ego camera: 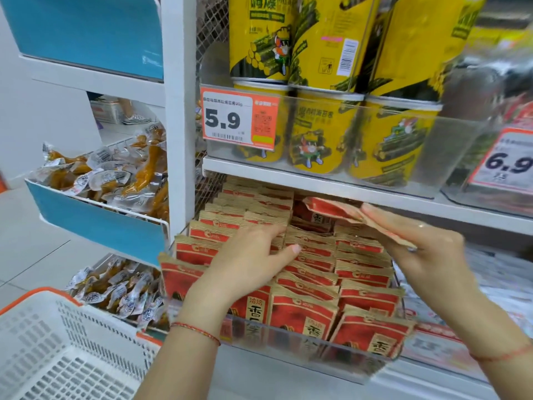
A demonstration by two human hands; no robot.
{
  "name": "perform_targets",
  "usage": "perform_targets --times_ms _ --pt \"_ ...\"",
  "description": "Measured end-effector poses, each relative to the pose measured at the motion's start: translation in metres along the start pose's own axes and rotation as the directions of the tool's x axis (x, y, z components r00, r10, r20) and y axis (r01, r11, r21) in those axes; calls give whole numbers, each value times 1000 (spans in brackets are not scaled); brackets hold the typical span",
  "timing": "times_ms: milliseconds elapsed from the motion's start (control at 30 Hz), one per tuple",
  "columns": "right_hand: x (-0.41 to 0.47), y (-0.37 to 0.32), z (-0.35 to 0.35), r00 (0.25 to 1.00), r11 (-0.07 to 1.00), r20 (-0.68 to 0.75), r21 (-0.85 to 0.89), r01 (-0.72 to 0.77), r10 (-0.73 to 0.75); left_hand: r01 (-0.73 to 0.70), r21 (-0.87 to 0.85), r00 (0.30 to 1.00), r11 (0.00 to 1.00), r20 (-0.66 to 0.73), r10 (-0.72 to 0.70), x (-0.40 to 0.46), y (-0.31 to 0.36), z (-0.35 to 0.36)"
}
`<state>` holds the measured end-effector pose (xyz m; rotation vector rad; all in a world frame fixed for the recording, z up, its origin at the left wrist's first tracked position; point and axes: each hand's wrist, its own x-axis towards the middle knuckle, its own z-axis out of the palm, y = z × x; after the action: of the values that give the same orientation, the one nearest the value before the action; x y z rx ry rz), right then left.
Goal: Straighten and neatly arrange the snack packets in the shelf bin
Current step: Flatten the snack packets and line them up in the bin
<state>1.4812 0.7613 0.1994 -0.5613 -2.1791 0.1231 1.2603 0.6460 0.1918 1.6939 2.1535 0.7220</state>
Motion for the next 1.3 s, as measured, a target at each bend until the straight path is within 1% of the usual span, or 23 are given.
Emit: perform_targets --times_ms 67,200,300,400,500,567,700,800,867,933,1000,1067,1200,1300 --pt "2 9 11 999 1000 44 2 -9 9 9 21 1000 1000 2 -9 0 0 0" --pt "15 13 21 999 1000 46 27 -9 8 -6 36 1000 999 -15 6 -1 -1 0" --pt "19 14 26 992 1000 125 -8 18 -17 -11 57 1000 998 -15 12 0 -1 0" --pt "22 15 29 990 998 144 -60 11 -2 -9 62 1000 998 -11 9 0 -2 0" --pt "29 14 35 975 988 197 -136 -74 100 -9 64 1000 998 -12 10 1 -2 1" --pt "36 14 40 952 974 255 -186 -125 171 -9 64 1000 998 -11 10 1 -1 1" --pt "47 13 53 889 917 343 -360 -175 304 -9 62 1000 998 -6 9 1 -2 1" --pt "49 14 61 812 894 409 -346 -285 417 -13 52 1000 999 -7 13 0 -3 0" --pt "46 14 61 797 893 417 -307 -328 436 -15 46 1000 999 -6 15 0 -3 0" --pt "40 11 56 820 901 397 -312 -303 413 -13 40 1000 999 -4 13 0 -2 -1" --pt "33 5 50 846 914 392 -329 -239 363 -13 46 1000 999 -4 14 -1 -2 0" --pt "30 -3 45 856 923 408 -339 -180 317 -11 56 1000 998 -10 12 -1 0 0" --pt "41 -5 50 849 904 411 -396 -162 332 -5 59 1000 998 -24 6 -1 -1 1" --pt "50 2 59 821 892 434 -412 -184 370 -8 56 1000 998 -24 9 -1 -1 1"
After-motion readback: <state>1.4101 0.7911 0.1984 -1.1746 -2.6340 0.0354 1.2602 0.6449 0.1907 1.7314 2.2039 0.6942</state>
